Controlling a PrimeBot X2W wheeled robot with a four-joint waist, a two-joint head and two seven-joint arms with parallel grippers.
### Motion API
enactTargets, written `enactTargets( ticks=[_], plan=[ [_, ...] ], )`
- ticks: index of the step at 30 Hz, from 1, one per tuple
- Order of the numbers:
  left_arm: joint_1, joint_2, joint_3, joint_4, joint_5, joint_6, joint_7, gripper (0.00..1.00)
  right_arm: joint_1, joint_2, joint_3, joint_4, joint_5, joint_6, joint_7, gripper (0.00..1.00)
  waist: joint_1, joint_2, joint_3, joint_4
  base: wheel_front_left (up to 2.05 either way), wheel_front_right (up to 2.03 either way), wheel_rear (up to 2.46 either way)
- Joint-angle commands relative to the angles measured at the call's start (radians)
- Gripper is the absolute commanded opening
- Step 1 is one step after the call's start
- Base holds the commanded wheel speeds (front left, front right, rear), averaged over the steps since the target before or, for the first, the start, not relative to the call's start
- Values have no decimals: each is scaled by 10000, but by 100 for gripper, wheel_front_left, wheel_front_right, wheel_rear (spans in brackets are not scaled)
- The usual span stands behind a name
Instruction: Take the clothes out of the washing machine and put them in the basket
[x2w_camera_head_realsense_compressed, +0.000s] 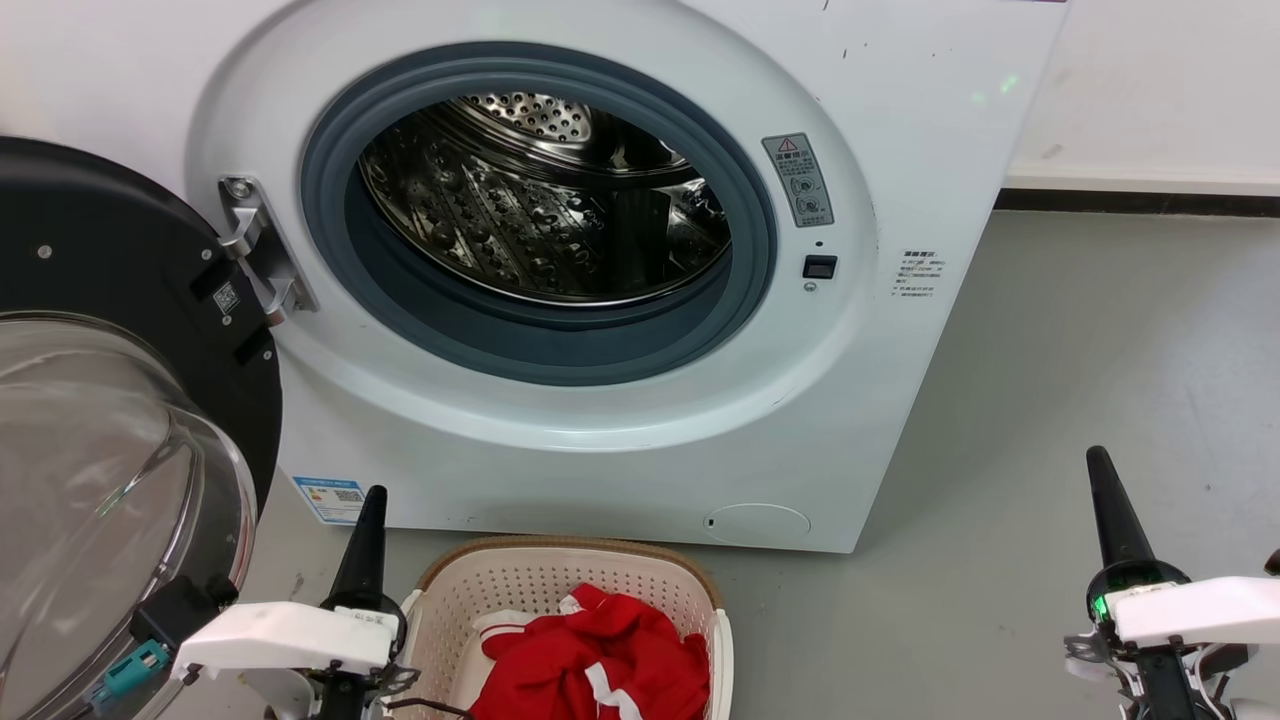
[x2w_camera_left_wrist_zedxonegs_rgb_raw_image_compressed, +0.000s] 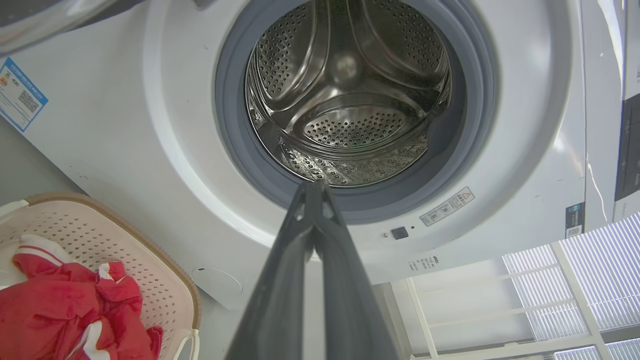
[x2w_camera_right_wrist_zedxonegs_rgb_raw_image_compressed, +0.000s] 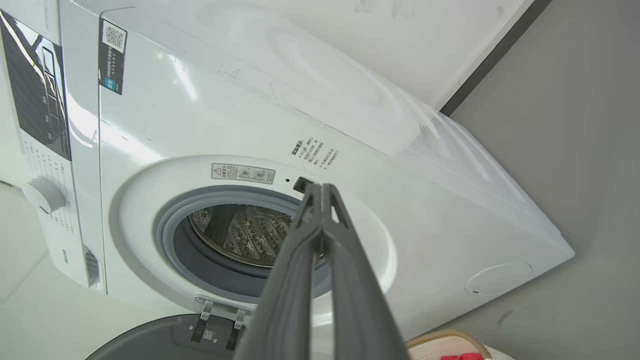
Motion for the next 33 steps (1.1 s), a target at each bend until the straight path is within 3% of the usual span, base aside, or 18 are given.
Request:
enactTargets(
  ticks=[1,33],
  plan=[
    [-185,36,74,-41,-215,-72,37,0,-196,-48,8,-2,258,0,48,0,0,0,-4,-7,0,0,0],
    [-370,-65,595,280,-3264,-186,799,0,-453,-62,50,659,3435,-1,781,0,0,0,-127,-257,0,0,0]
  ],
)
